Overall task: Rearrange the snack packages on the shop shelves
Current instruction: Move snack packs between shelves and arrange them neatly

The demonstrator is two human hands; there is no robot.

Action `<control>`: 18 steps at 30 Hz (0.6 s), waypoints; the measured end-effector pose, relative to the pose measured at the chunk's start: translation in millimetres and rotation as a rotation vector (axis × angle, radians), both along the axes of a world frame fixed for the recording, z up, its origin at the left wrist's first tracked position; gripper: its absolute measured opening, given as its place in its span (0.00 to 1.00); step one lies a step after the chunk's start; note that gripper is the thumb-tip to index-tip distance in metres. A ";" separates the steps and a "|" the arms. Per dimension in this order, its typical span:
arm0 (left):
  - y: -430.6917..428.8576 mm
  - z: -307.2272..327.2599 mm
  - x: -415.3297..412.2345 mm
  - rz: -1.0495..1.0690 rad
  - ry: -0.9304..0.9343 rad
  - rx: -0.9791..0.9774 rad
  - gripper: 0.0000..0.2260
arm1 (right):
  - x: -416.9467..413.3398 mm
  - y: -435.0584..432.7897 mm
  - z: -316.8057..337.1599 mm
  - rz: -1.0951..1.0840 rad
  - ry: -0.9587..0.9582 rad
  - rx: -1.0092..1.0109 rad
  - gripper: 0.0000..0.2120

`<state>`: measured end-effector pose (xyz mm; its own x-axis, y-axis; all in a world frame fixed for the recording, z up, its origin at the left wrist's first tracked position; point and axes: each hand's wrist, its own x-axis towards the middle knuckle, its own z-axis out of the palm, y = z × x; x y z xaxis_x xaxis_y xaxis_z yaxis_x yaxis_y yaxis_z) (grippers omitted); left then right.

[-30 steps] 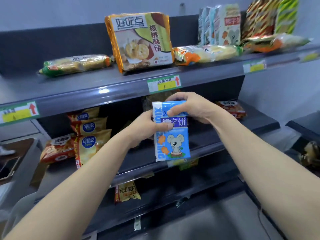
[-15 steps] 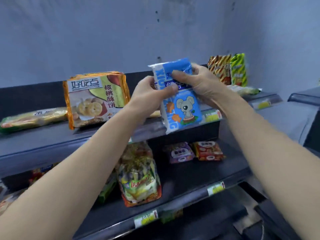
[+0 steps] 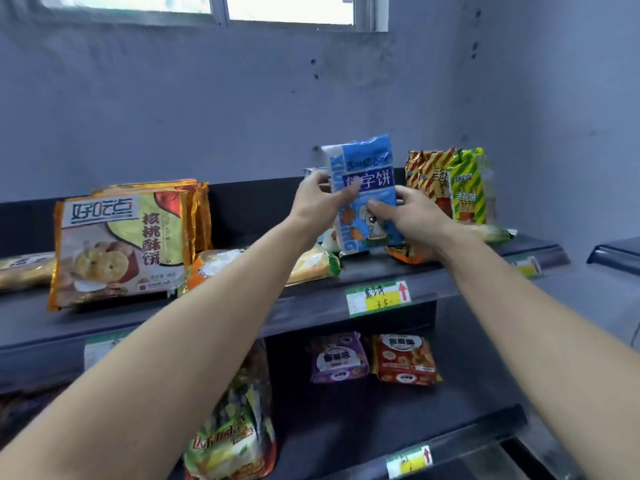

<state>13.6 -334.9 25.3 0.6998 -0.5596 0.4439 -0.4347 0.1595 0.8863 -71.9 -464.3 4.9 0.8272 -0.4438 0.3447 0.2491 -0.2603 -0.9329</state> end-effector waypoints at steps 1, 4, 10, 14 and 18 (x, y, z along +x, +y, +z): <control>-3.1 -2.2 1.9 -0.008 0.010 0.009 0.11 | 3.2 -2.2 -0.1 -0.002 0.005 0.003 0.05; -8.1 -4.4 8.6 0.028 -0.005 0.021 0.07 | 14.0 -5.3 3.1 0.038 0.065 -0.021 0.10; -18.0 -14.6 16.4 0.119 -0.024 0.113 0.06 | 27.1 -13.6 6.3 -0.097 0.253 -0.251 0.13; -27.0 -19.3 21.3 0.157 -0.011 0.255 0.04 | 28.9 -17.4 -0.1 -0.273 0.238 -0.380 0.10; -29.1 -26.9 21.6 0.209 -0.009 0.220 0.07 | 29.3 -18.5 -2.9 -0.343 0.179 -0.460 0.13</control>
